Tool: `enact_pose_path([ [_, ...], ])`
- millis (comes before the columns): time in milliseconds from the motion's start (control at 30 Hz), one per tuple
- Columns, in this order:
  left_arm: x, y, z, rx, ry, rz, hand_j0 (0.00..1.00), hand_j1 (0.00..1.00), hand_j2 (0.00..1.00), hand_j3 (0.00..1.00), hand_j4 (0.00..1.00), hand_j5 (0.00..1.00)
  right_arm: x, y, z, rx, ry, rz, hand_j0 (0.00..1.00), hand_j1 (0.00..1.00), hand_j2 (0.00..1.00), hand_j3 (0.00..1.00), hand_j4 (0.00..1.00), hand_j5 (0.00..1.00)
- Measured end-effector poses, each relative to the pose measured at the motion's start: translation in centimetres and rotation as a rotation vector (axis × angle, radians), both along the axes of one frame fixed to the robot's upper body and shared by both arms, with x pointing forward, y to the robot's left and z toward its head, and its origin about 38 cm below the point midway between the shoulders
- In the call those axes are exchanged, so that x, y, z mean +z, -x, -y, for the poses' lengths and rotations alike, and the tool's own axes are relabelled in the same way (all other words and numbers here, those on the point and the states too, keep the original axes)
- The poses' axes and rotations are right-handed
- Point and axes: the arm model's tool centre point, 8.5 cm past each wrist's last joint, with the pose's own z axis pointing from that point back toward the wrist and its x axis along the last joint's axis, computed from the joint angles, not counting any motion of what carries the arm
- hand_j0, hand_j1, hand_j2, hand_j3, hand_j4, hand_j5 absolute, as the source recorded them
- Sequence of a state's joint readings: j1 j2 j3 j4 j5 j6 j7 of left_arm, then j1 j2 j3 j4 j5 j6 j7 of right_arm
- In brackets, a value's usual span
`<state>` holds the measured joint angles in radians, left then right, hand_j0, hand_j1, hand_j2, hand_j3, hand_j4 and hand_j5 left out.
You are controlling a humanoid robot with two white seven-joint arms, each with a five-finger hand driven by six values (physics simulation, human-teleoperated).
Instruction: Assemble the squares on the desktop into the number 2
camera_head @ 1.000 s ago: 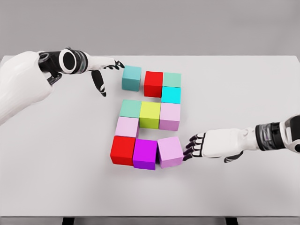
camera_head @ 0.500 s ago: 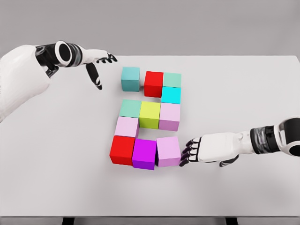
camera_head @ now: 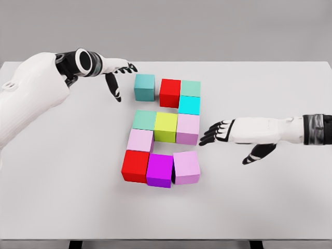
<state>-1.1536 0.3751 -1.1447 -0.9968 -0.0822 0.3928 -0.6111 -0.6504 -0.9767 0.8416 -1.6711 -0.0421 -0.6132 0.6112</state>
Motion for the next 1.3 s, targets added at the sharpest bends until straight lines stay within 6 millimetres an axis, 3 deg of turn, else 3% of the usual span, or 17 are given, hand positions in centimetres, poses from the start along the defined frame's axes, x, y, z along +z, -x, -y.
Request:
enact_pose_path([
  [200,-0.3,-0.1,-1.1,0.043,-0.061,0.012,1.00,1.00,1.00,1.00,1.00,1.00,-1.4,0.6,-2.9,0.051,-0.098,-0.088,1.00,1.00,1.00,1.00,1.00,1.00],
  [333,-1.1,0.8,0.2,-0.002,-0.089,0.006,1.00,1.00,1.00,1.00,1.00,1.00,-2.3,0.6,-4.5,0.074,-0.132,-0.116,1.00,1.00,1.00,1.00,1.00,1.00],
  [767,-1.3,1.3,1.1,-0.036,-0.100,0.005,1.00,1.00,1.00,1.00,1.00,1.00,-4.3,-1.8,-4.9,-0.013,-0.242,-0.223,1.00,1.00,1.00,1.00,1.00,1.00],
  [1300,-1.3,1.4,1.9,-0.061,-0.094,0.009,1.00,1.00,1.00,1.00,1.00,1.00,-8.7,-2.3,-5.5,-0.059,-0.223,-0.324,1.00,1.00,1.00,1.00,1.00,1.00],
])
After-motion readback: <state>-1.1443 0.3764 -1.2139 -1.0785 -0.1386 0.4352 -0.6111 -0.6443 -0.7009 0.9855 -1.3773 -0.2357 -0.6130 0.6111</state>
